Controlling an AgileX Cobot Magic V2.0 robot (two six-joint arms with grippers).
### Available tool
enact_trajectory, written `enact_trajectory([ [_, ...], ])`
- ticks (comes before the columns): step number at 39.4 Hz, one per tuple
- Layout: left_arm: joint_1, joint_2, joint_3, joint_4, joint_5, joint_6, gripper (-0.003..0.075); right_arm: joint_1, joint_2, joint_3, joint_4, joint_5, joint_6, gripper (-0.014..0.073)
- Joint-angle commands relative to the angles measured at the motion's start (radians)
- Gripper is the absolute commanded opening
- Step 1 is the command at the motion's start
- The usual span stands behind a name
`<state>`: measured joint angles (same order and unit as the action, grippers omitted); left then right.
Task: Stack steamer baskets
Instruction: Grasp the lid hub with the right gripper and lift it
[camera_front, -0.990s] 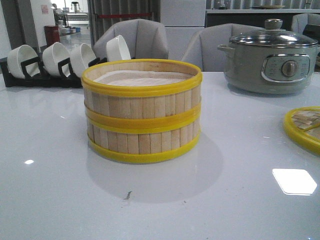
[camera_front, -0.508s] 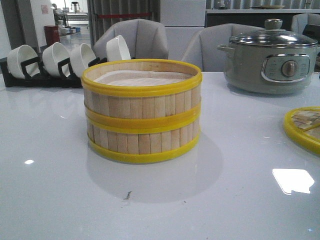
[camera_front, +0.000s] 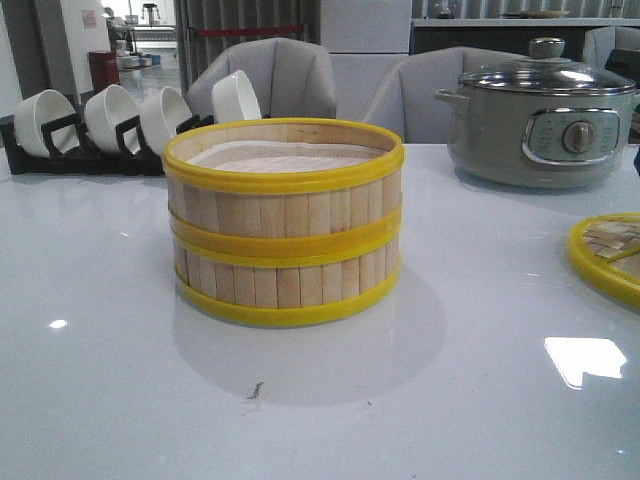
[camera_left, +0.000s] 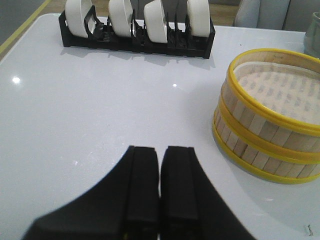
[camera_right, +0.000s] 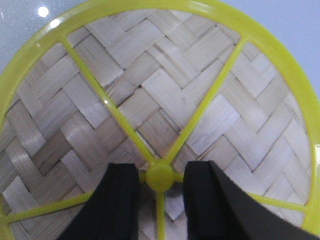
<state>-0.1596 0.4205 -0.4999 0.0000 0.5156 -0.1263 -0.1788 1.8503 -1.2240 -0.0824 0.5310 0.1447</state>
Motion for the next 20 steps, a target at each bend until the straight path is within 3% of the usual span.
enact_trajectory([
  [1,0.001,0.005,-0.027,0.000,-0.076,-0.006,0.0087,0.007,-0.046,-0.035,-0.006,-0.039,-0.006,0.0180],
  [5,0.001,0.005,-0.027,0.000,-0.076,-0.006,0.0087,0.018,-0.046,-0.035,-0.005,-0.031,-0.006,0.0024],
  [20,0.001,0.005,-0.027,0.000,-0.076,-0.006,0.0087,0.142,-0.149,-0.062,-0.007,-0.006,-0.006,0.0036],
])
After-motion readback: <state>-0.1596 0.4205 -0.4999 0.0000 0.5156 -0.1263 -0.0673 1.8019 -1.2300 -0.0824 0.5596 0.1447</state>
